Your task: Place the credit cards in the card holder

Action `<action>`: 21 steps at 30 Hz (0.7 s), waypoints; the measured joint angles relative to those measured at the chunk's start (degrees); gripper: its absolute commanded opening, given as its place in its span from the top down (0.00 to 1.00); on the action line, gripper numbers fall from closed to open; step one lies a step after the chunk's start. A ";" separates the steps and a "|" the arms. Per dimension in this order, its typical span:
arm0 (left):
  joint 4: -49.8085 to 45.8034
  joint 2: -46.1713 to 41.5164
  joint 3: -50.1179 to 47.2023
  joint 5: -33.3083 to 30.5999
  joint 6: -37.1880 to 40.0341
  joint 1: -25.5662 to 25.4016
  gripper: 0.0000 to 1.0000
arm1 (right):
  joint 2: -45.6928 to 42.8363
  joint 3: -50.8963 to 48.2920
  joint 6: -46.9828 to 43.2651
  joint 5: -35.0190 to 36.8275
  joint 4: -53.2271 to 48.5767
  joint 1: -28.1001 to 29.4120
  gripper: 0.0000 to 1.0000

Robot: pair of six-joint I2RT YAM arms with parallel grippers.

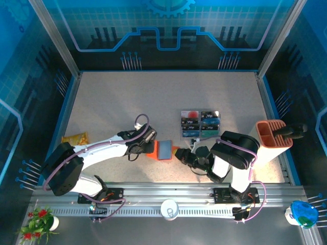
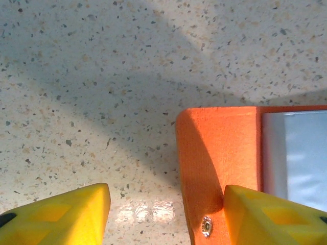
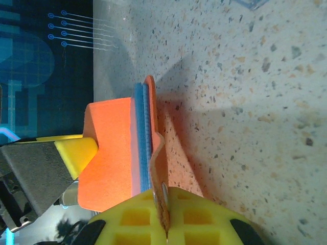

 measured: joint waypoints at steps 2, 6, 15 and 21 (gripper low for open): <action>0.00 1.09 0.00 -0.57 -0.07 0.00 0.40 | 0.00 -0.02 0.02 0.35 0.07 0.07 1.00; -1.22 5.07 0.31 -2.19 0.20 0.00 0.41 | -0.04 -0.07 0.11 1.07 0.13 0.33 1.00; -3.78 9.70 3.76 -4.96 0.63 -0.66 0.42 | -1.11 -0.57 0.59 1.66 0.44 0.31 0.72; -4.98 9.01 4.17 -5.16 0.59 -1.29 0.42 | -5.16 -3.19 0.37 0.20 -0.48 -1.51 0.62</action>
